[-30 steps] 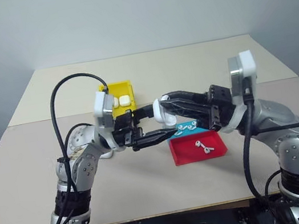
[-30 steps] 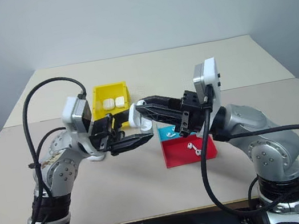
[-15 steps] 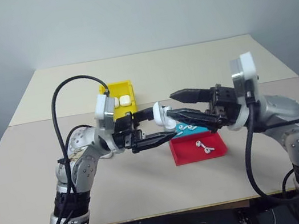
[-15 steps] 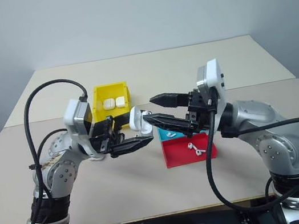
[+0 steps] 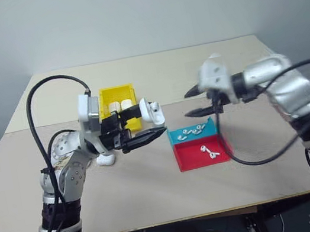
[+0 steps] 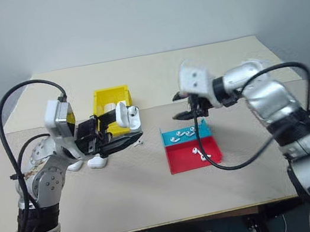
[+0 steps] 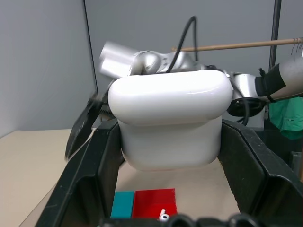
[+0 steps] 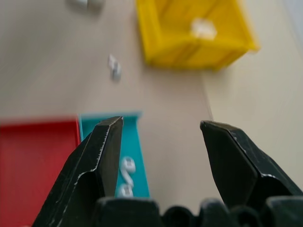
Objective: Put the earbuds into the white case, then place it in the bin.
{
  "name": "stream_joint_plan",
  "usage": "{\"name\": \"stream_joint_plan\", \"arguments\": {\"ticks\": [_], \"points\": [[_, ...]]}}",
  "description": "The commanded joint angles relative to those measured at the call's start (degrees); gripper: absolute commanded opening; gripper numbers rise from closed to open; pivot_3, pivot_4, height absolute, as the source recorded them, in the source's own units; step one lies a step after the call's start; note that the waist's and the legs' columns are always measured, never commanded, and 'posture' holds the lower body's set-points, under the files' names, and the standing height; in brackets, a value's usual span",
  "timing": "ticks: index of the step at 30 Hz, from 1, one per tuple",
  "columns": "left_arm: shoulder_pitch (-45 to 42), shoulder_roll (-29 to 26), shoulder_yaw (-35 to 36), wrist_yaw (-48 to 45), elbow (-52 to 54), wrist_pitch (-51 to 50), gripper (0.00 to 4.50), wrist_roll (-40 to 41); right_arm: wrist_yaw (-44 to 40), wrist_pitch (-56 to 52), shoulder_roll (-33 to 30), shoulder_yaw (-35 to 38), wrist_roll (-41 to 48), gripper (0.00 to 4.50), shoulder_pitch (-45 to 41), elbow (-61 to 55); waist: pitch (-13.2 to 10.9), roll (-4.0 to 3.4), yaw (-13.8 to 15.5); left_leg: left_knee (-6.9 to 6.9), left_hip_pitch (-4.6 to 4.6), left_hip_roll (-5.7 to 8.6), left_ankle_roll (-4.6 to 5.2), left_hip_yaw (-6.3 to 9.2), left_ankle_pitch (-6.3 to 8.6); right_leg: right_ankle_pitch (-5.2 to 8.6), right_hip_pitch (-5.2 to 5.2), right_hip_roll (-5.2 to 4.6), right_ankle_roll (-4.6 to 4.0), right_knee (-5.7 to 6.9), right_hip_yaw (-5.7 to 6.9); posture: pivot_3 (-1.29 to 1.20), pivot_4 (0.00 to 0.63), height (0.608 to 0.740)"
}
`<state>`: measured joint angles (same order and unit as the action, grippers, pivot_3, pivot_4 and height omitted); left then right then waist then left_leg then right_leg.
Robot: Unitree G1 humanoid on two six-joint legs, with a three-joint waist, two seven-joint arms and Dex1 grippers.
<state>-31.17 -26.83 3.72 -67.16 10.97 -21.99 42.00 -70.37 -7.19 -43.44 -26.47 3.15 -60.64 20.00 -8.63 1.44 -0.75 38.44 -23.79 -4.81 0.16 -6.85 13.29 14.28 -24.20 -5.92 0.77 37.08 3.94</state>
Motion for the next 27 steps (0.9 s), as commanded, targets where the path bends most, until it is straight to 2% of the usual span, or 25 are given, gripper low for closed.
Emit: {"name": "stream_joint_plan", "arguments": {"ticks": [1,5,8,10,27], "points": [[0.41,-0.14,1.32,1.06,2.53,1.1,2.85,0.77,-5.19,14.71,1.54,-5.04,-9.61,3.13,-5.96,13.6,-0.01,0.01,0.09,0.0,-0.04,0.0,-0.01,0.01,-0.01,0.0,-0.01,0.0,0.0,-0.01,0.03,0.0,0.15,0.74],[1.91,-1.11,2.16,0.97,4.16,0.6,2.85,2.01,-6.23,23.47,6.15,-8.0,-16.0,3.13,-11.2,27.32,-0.02,0.0,-0.03,0.06,-0.06,0.0,-0.32,-0.07,-0.19,0.0,-0.01,-0.04,0.0,-0.03,0.0,0.0,0.15,0.74],[2.82,-1.43,2.13,1.62,5.12,0.62,2.85,1.9,-6.42,27.61,8.94,-8.6,-18.89,2.53,-13.05,33.51,-0.02,-0.01,-0.04,0.06,-0.04,-0.02,-0.39,-0.08,-0.23,0.0,-0.03,-0.04,0.0,0.02,0.01,0.0,0.15,0.74],[3.4,-1.55,2.38,2.11,5.88,0.52,2.85,2.14,-5.5,28.68,10.56,-8.55,-20.63,1.95,-13.62,36.1,-0.02,-0.01,-0.05,0.06,-0.03,-0.02,-0.43,-0.08,-0.25,-0.01,-0.02,-0.03,0.0,0.04,0.01,0.0,0.15,0.74],[6.24,-2.26,2.34,4.52,10.02,0.41,2.85,2.65,1.88,31.94,15.64,-7.36,-28.51,1.95,-13.01,44.97,-0.03,-0.03,-0.07,0.04,-0.02,-0.02,-0.53,-0.08,-0.31,-0.01,-0.02,-0.04,-0.01,0.06,0.01,0.0,0.15,0.74]]}}
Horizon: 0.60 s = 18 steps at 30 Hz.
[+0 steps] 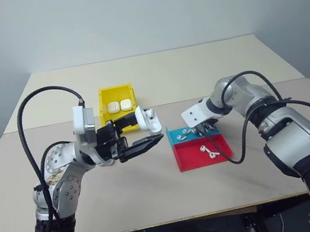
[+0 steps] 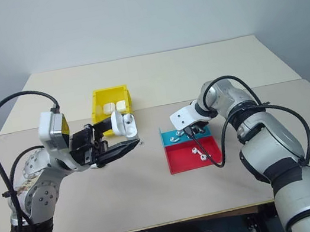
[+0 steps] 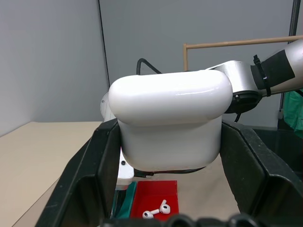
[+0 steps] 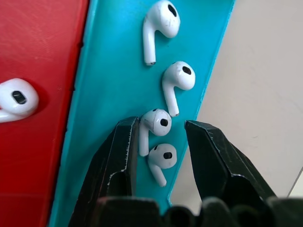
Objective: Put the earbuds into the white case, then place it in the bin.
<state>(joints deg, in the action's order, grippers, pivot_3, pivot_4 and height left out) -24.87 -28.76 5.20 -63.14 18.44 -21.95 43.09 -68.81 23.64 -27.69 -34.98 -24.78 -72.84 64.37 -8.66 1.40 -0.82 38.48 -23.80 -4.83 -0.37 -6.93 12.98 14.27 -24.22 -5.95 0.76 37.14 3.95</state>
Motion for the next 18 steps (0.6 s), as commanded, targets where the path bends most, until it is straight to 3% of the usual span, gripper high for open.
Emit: {"name": "stream_joint_plan", "arguments": {"ticks": [1,10,15,18], "points": [[0.04,-0.37,0.92,0.52,2.67,0.36,2.85,1.64,0.22,1.12,0.08,1.33,-0.56,1.95,-0.79,0.84,0.0,0.0,0.0,0.0,0.0,0.0,0.0,0.0,0.0,0.0,0.0,0.0,0.0,0.0,0.0,0.0,0.15,0.74],[0.93,-0.38,0.83,1.85,3.98,0.43,2.85,1.64,-0.93,2.16,0.88,1.35,-1.75,1.95,-0.02,2.06,0.0,-0.01,-0.03,-0.02,0.08,0.0,-0.01,0.01,-0.01,0.0,0.07,0.0,0.0,0.02,0.0,0.0,0.15,0.74],[1.77,-0.79,1.25,2.26,4.56,0.24,2.85,2.01,-1.62,1.62,1.27,2.11,-1.48,0.88,0.91,1.96,0.0,-0.01,-0.11,-0.02,0.09,-0.01,-0.01,0.01,-0.01,0.0,0.07,0.0,0.0,0.03,0.0,0.0,0.15,0.74],[1.87,-0.95,1.21,2.38,4.54,0.31,2.85,2.15,-1.89,1.25,1.27,2.53,-1.48,0.88,1.18,1.78,0.0,-0.01,-0.1,-0.02,0.1,-0.01,-0.02,0.01,-0.01,0.0,0.08,0.0,-0.01,0.03,0.0,0.0,0.15,0.74]]}}
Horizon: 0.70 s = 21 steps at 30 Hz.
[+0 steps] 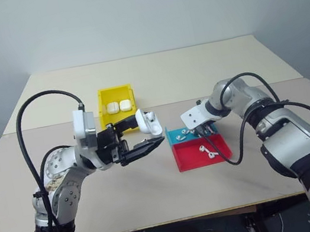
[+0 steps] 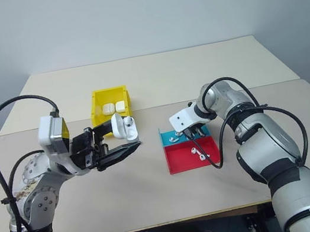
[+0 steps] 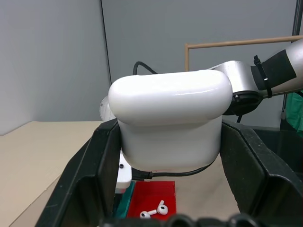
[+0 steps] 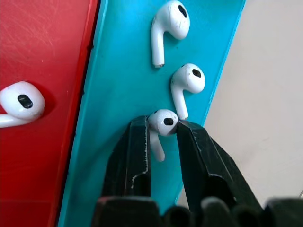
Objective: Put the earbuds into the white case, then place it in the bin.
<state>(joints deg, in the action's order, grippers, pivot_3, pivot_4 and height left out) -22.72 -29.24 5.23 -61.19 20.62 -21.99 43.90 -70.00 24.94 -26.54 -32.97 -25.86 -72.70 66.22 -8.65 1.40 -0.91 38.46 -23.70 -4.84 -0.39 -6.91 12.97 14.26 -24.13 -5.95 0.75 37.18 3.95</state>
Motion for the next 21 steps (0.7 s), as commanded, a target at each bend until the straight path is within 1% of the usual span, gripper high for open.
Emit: {"name": "stream_joint_plan", "arguments": {"ticks": [1,5,7,8,11,13,14,15,17,21], "points": [[-0.27,-0.54,1.12,0.38,2.32,0.37,2.85,1.45,-0.75,-0.21,0.01,0.69,-0.32,0.88,1.18,-0.25,0.0,0.0,0.0,0.0,0.0,0.0,0.0,0.0,0.0,0.0,0.0,0.0,0.0,0.0,0.0,0.0,0.15,0.74],[-0.76,-0.5,0.79,0.27,1.73,0.42,2.85,1.6,-2.54,-2.28,-0.96,3.86,2.72,0.88,1.56,-2.06,0.0,0.0,0.02,-0.01,0.01,0.0,0.0,0.0,0.0,0.0,0.0,0.0,0.0,0.0,0.0,0.0,0.15,0.74],[-1.29,-0.46,0.59,0.06,1.34,0.3,2.85,1.73,-6.53,-3.58,-2.26,6.9,6.12,0.88,1.7,-4.55,0.0,0.0,0.05,-0.02,0.0,0.0,0.0,0.0,0.0,0.0,0.0,0.0,0.0,-0.01,0.0,0.0,0.15,0.74],[-1.63,-0.45,0.48,-0.19,1.0,0.21,2.85,1.86,-9.22,-5.88,-2.95,8.98,8.76,0.88,1.97,-6.72,0.0,0.0,0.08,-0.02,-0.02,0.01,0.0,0.0,0.0,0.0,-0.02,0.0,0.0,-0.02,0.0,0.0,0.15,0.74],[-2.68,-0.44,0.06,-1.04,-0.21,0.14,2.85,1.97,-17.65,-16.65,-5.74,15.17,17.67,0.88,4.36,-16.77,-0.01,-0.01,0.24,-0.02,-0.07,0.01,0.0,0.0,0.0,0.0,-0.04,-0.01,0.0,-0.04,0.0,0.0,0.15,0.74],[-3.14,-0.43,-0.08,-1.42,-0.77,0.14,2.85,1.98,-20.39,-23.95,-7.17,18.0,21.97,0.88,6.43,-23.65,-0.01,-0.02,0.24,-0.02,-0.06,0.01,0.0,0.02,0.0,0.0,-0.02,-0.01,0.0,-0.05,0.01,0.0,0.15,0.74],[-3.51,-0.39,-0.16,-1.75,-1.27,0.18,2.85,1.98,-20.62,-30.2,-7.97,20.46,25.35,0.88,7.73,-28.53,-0.01,-0.01,0.24,-0.02,-0.06,0.01,0.0,0.03,0.0,0.0,-0.01,0.0,0.0,-0.05,0.02,0.0,0.15,0.74],[-4.09,-0.28,-0.34,-1.99,-1.99,0.21,2.85,1.87,-19.77,-37.46,-8.69,24.04,29.88,0.88,9.31,-34.15,-0.01,-0.01,0.31,-0.02,-0.06,0.01,0.0,0.03,0.0,0.0,-0.01,0.0,0.0,-0.05,0.03,0.0,0.15,0.74],[-5.29,0.06,-0.7,-2.78,-3.54,0.36,2.85,1.83,-15.2,-51.22,-8.78,31.71,38.97,0.88,12.05,-44.12,-0.01,-0.01,0.44,-0.01,-0.07,0.01,0.01,0.06,0.01,0.0,0.0,0.0,-0.01,-0.03,0.06,0.0,0.15,0.74],[-7.93,1.68,-2.08,-4.22,-6.63,0.83,2.85,1.43,-2.7,-74.26,-4.75,47.13,58.73,0.88,16.59,-60.06,-0.01,-0.02,0.71,-0.01,-0.06,0.01,0.04,0.09,0.02,-0.01,-0.01,0.0,-0.02,0.01,0.09,0.0,0.15,0.74]]}}
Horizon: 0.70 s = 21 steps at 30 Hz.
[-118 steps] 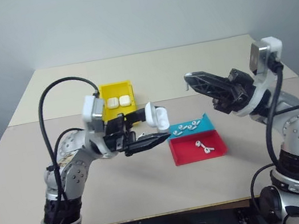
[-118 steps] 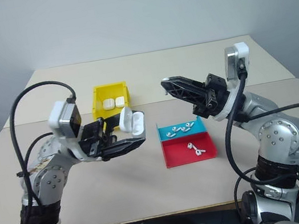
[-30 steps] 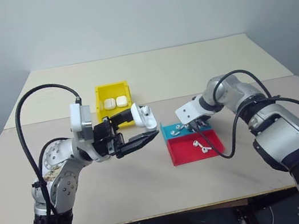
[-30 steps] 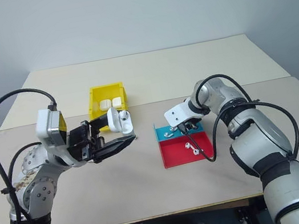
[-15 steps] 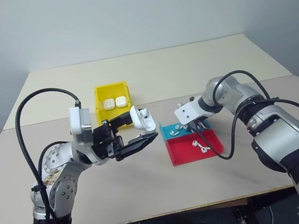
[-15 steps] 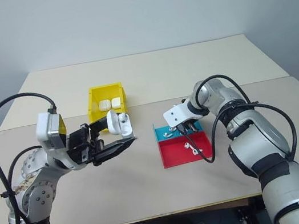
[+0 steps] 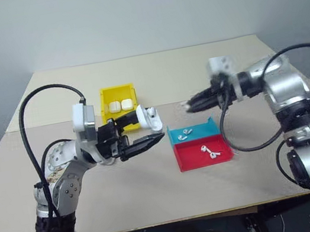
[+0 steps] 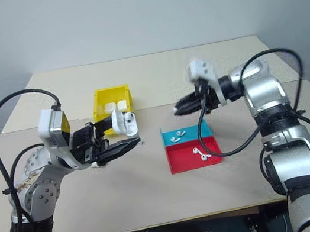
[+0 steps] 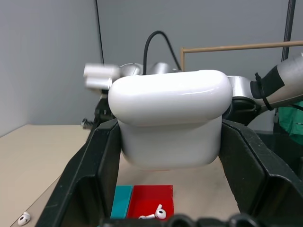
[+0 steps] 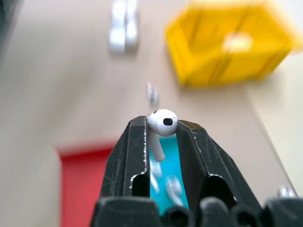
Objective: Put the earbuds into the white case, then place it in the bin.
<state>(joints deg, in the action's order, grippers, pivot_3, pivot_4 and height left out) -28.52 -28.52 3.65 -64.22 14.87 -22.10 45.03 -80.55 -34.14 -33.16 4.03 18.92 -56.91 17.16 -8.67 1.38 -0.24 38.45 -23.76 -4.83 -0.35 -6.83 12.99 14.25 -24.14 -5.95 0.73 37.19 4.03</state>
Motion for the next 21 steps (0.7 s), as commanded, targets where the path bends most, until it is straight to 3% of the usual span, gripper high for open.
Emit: {"name": "stream_joint_plan", "arguments": {"ticks": [1,4,8,13,21], "points": [[-2.85,1.51,-0.86,-1.54,-1.63,1.07,2.85,0.18,11.29,-19.48,3.27,13.01,18.34,0.88,2.26,-15.0,0.0,0.0,0.09,-0.02,0.0,0.0,0.0,0.01,0.0,0.0,0.0,0.0,-0.01,-0.01,0.0,0.0,0.15,0.74],[-4.72,2.78,-1.55,-2.71,-3.7,1.23,2.85,-0.01,19.8,-27.3,6.99,18.14,28.77,0.88,6.16,-24.87,0.0,0.0,0.24,-0.04,0.01,0.01,0.23,0.01,0.14,0.0,0.03,0.0,-0.01,-0.04,0.0,0.0,0.15,0.74],[-7.26,4.06,-2.85,-4.03,-6.5,0.38,2.85,-0.22,30.28,-31.3,10.92,19.75,38.76,0.88,10.24,-35.2,0.0,0.0,0.43,-0.03,0.0,0.02,0.31,0.0,0.18,-0.01,0.0,0.0,-0.01,0.0,-0.02,0.0,0.15,0.74],[-9.43,5.26,-4.06,-5.61,-8.73,0.45,2.85,-0.8,36.8,-29.08,11.48,16.86,42.64,0.88,14.96,-42.13,0.0,0.0,0.54,-0.04,0.0,0.04,0.38,0.0,0.22,-0.01,0.02,0.0,0.0,-0.06,-0.04,0.0,0.15,0.74],[-10.6,6.49,-4.52,-6.27,-10.56,0.58,2.85,-2.35,38.95,-24.6,8.11,12.39,43.31,0.88,19.76,-48.55,0.0,0.0,0.74,-0.04,0.0,0.04,0.42,0.03,0.24,-0.01,0.02,0.01,0.01,-0.06,-0.04,0.0,0.15,0.74]]}}
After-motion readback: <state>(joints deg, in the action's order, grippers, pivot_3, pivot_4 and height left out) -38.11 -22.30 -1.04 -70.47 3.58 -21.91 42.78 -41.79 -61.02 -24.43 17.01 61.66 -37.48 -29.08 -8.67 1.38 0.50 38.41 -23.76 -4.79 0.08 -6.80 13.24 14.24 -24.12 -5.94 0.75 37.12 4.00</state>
